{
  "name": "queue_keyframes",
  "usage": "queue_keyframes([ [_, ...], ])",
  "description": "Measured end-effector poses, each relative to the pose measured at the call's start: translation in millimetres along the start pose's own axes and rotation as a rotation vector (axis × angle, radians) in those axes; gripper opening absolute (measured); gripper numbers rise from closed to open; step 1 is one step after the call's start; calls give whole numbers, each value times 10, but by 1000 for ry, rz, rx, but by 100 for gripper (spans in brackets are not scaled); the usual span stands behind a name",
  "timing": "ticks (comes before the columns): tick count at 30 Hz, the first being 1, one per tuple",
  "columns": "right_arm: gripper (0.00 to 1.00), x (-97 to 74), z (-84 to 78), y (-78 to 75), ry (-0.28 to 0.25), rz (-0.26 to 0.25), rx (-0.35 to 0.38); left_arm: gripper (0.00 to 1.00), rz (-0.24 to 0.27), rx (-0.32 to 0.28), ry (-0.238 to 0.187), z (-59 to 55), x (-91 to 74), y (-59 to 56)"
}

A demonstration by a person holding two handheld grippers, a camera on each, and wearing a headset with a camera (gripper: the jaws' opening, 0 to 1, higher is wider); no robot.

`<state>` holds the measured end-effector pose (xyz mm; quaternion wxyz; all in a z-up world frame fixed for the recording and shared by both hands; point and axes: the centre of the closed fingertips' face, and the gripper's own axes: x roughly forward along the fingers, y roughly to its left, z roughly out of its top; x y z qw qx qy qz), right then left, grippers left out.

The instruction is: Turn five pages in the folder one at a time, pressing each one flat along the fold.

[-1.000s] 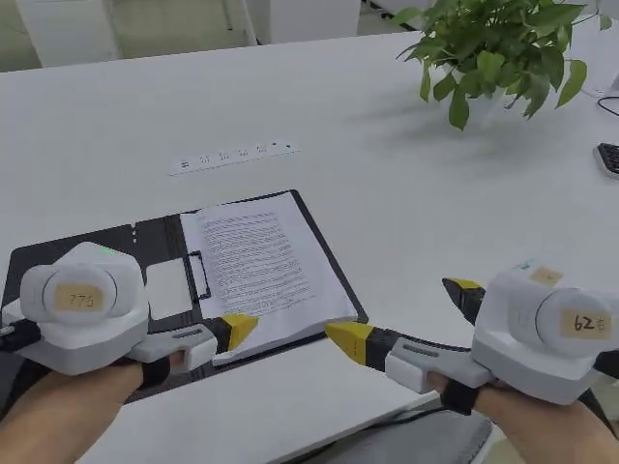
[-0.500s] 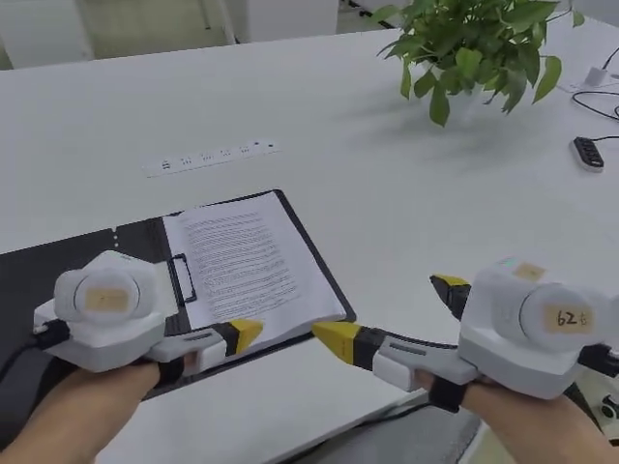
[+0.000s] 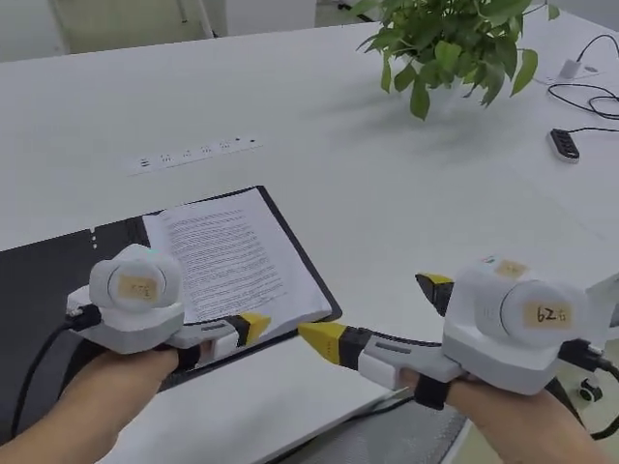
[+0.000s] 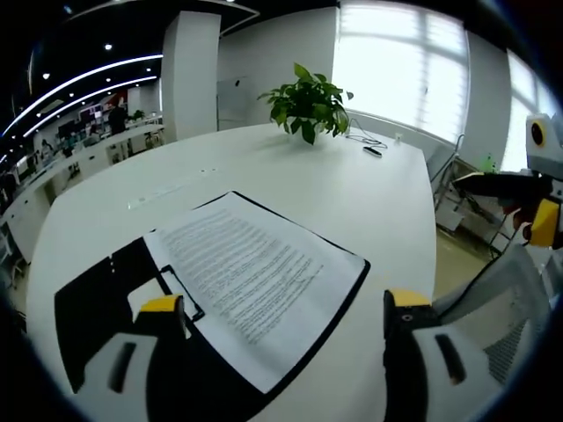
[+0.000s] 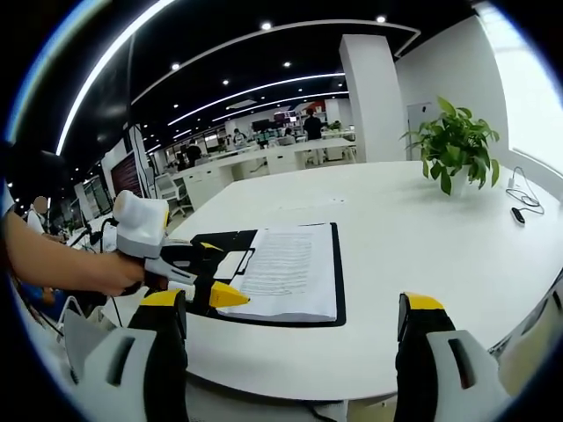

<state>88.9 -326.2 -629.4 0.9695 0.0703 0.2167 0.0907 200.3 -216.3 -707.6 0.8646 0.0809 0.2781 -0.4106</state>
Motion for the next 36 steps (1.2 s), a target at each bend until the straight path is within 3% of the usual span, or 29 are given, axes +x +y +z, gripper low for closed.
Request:
queue_keyframes([
  [6, 100, 3, -10, -36, 4, -14, 2, 91, -29, 8, 16, -42, 222, -79],
  [21, 99, 36, -1, -123, 15, -36, 14, 85, -55, -6, 6, -7, 552, -277],
  [31, 99, 51, 3, -158, 22, -51, 21, 80, -51, -11, 13, -39, 723, -326],
  [36, 98, 58, -5, -171, 28, -56, 23, 78, -41, -20, 14, -61, 835, -276],
])
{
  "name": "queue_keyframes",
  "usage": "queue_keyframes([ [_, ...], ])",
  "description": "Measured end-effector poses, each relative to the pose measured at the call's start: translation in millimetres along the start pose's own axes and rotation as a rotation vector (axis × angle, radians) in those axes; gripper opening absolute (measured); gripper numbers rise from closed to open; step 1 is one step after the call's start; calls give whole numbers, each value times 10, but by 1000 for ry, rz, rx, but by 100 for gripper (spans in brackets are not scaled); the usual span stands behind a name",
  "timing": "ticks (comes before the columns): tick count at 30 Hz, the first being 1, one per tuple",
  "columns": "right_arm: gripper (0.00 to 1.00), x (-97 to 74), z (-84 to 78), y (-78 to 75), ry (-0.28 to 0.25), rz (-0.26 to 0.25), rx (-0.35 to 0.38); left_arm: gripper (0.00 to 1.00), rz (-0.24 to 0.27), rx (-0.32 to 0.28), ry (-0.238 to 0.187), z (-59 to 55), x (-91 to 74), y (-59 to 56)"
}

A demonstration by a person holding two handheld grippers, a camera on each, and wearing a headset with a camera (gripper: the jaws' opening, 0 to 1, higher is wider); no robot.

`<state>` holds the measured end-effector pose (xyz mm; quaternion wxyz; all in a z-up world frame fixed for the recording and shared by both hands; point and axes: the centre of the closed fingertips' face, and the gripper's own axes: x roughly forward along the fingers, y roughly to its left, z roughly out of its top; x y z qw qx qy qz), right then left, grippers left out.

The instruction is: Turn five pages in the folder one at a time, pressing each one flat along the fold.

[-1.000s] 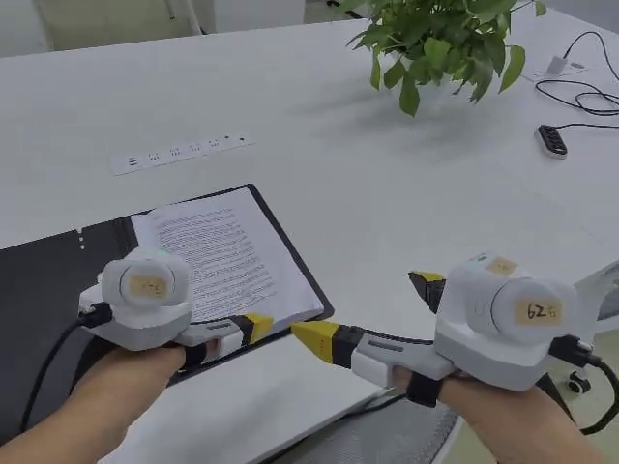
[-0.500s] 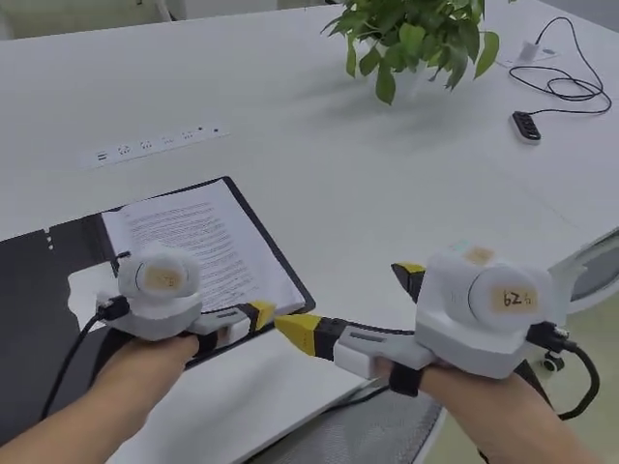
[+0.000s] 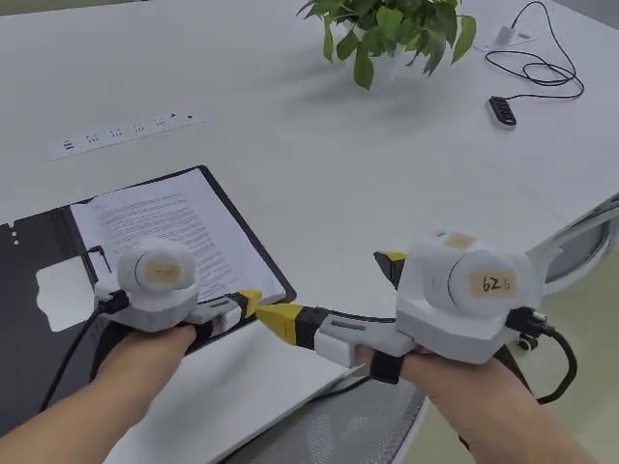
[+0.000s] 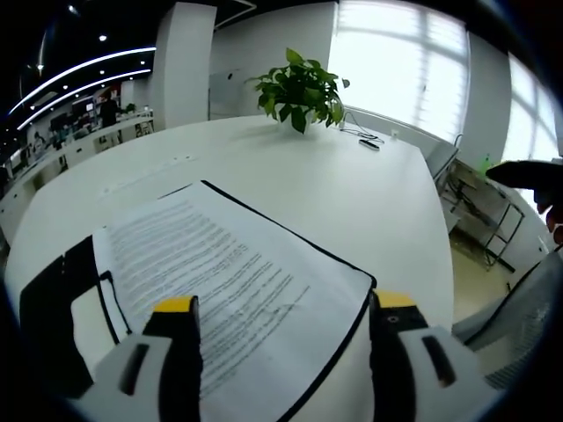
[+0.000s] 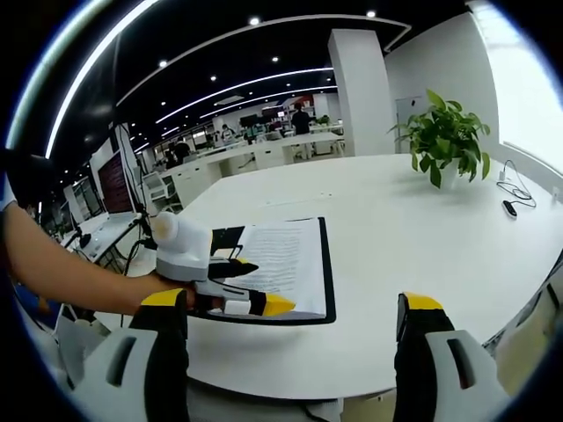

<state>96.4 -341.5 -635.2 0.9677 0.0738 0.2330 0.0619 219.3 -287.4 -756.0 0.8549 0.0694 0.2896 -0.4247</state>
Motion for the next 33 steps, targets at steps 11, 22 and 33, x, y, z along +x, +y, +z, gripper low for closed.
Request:
queue_keyframes([
  [11, 96, 56, -5, -31, 18, -1, -12, 68, 36, 1, -2, -44, 123, 41],
  [22, 95, 185, -17, -51, 38, 14, -18, 59, 82, 87, -37, -116, 167, 110],
  [33, 93, 397, 13, -17, 51, 40, -19, 42, 67, 105, -117, -143, 185, 171],
])
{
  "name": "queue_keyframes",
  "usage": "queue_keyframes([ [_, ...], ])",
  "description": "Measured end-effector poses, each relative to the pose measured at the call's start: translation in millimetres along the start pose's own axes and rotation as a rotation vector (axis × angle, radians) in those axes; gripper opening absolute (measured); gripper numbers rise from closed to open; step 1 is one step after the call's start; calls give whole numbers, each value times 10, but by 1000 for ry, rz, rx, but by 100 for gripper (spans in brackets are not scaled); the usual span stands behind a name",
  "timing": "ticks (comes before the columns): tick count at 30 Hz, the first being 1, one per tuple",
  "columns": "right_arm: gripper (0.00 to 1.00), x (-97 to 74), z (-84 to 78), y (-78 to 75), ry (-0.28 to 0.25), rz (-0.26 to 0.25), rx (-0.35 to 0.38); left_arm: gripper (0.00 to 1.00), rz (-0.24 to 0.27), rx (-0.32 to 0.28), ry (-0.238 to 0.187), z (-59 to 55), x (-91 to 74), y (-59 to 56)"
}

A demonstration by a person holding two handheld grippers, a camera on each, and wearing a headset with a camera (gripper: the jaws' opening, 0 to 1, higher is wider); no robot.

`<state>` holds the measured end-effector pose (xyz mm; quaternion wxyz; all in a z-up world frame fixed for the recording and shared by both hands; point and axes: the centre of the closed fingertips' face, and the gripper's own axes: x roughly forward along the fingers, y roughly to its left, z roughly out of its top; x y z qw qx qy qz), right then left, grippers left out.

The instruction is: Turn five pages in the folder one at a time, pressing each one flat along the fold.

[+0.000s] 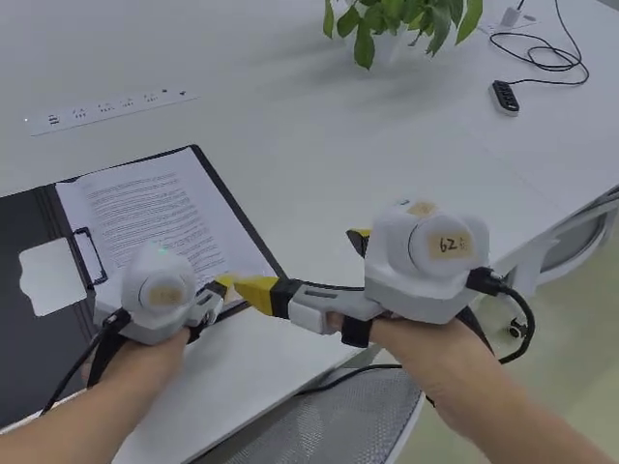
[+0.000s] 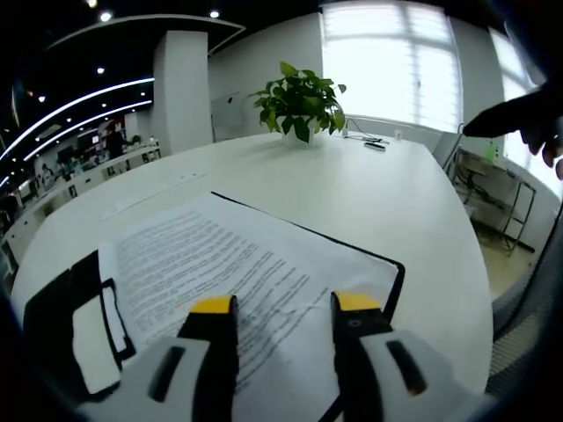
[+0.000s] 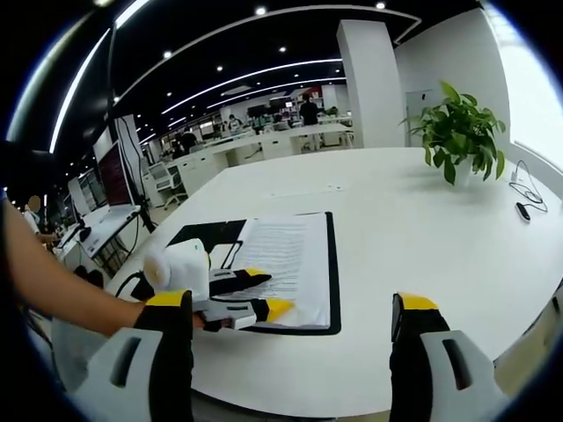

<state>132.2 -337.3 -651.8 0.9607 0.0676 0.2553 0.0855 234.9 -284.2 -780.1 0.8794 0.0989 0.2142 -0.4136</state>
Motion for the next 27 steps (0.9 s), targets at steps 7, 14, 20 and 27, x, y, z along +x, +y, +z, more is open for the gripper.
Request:
queue_keyframes([
  [7, 92, 164, -55, 50, 29, 28, -6, 25, 8, 3, -12, -4, -31, 28],
  [14, 89, 318, -127, 101, 59, 56, 4, 7, 24, 33, -1, -9, -45, 86],
  [20, 85, 450, -211, 120, 83, 66, 23, 5, 16, 32, 10, -10, -50, 73],
  [27, 75, 592, -319, 99, 104, 67, 50, 3, 23, -25, 11, -16, -44, 81],
])
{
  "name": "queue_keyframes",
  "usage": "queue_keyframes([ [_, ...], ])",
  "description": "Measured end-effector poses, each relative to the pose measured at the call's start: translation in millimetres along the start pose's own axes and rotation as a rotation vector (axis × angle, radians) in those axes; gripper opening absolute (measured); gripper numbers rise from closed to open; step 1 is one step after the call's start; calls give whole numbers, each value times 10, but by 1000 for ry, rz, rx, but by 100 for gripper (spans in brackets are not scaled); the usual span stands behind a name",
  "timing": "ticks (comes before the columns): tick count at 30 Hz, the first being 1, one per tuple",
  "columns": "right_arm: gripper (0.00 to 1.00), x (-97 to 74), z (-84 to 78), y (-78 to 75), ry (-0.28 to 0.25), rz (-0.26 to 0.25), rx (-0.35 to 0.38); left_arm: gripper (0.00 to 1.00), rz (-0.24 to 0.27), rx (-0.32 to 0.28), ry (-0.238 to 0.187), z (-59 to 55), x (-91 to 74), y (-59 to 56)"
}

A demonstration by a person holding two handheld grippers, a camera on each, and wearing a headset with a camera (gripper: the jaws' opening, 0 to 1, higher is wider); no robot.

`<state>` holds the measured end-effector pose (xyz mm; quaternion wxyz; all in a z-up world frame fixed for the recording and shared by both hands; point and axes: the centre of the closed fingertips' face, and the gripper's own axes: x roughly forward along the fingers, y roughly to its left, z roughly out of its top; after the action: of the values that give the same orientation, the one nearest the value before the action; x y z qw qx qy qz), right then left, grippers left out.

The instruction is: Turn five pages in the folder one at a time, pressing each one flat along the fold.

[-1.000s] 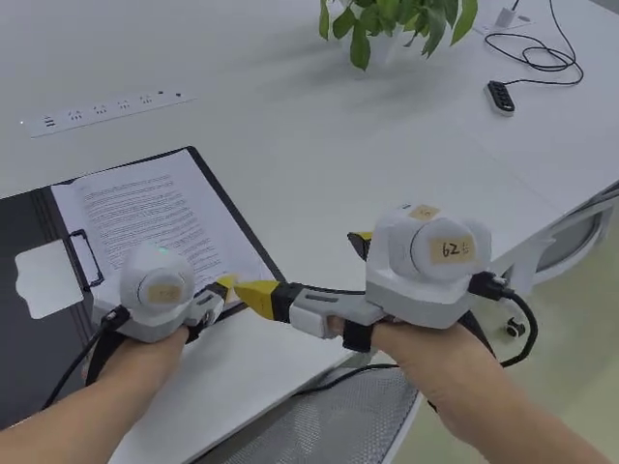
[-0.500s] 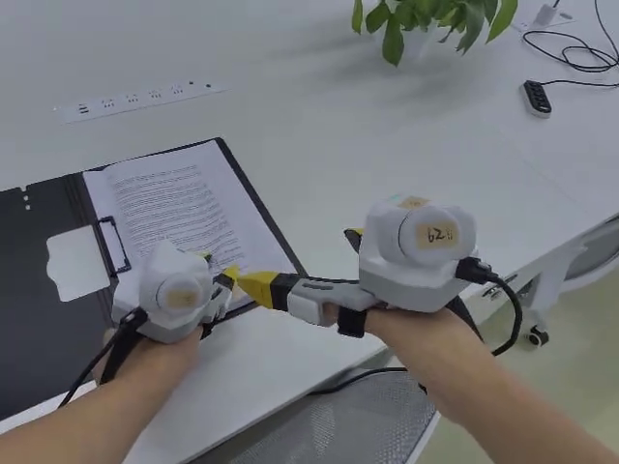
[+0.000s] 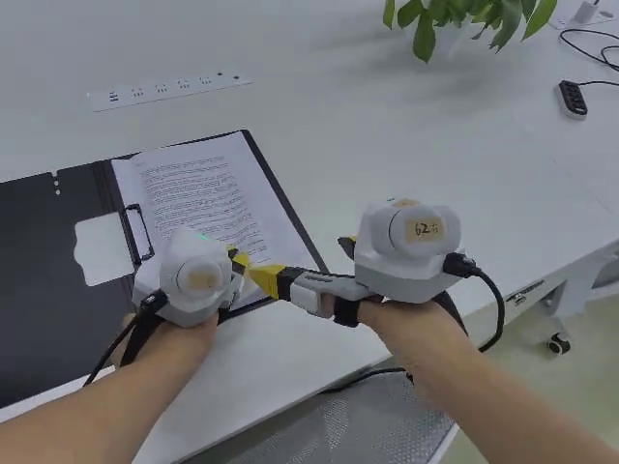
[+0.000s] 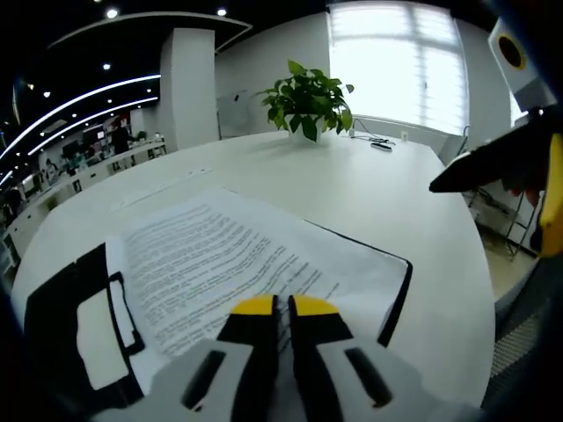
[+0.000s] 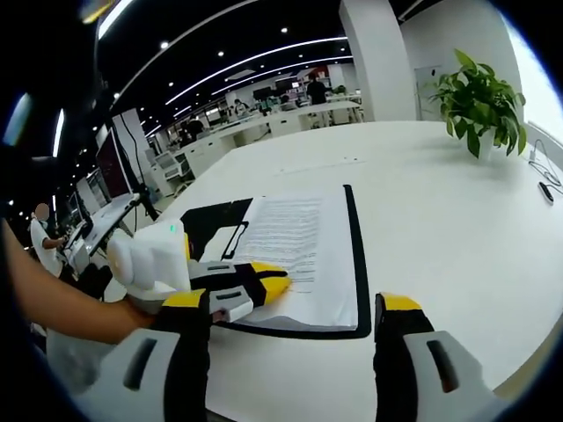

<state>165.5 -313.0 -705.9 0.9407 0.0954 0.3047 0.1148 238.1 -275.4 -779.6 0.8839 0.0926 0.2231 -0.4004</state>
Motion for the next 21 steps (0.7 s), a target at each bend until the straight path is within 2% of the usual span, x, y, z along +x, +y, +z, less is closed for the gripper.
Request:
queue_keyframes([
  [5, 64, 117, -73, -68, 12, -14, 12, 2, 0, -18, 1, 1, -4, -2],
  [12, 47, 238, -238, -248, 42, -50, 35, 2, 2, -31, 2, 1, -4, -4],
  [16, 44, 270, -304, -309, 56, -63, 79, 3, 4, -40, 2, -1, -4, -2],
  [21, 38, 296, -275, -317, 41, -65, 79, 3, 6, -46, 2, -3, -4, -4],
])
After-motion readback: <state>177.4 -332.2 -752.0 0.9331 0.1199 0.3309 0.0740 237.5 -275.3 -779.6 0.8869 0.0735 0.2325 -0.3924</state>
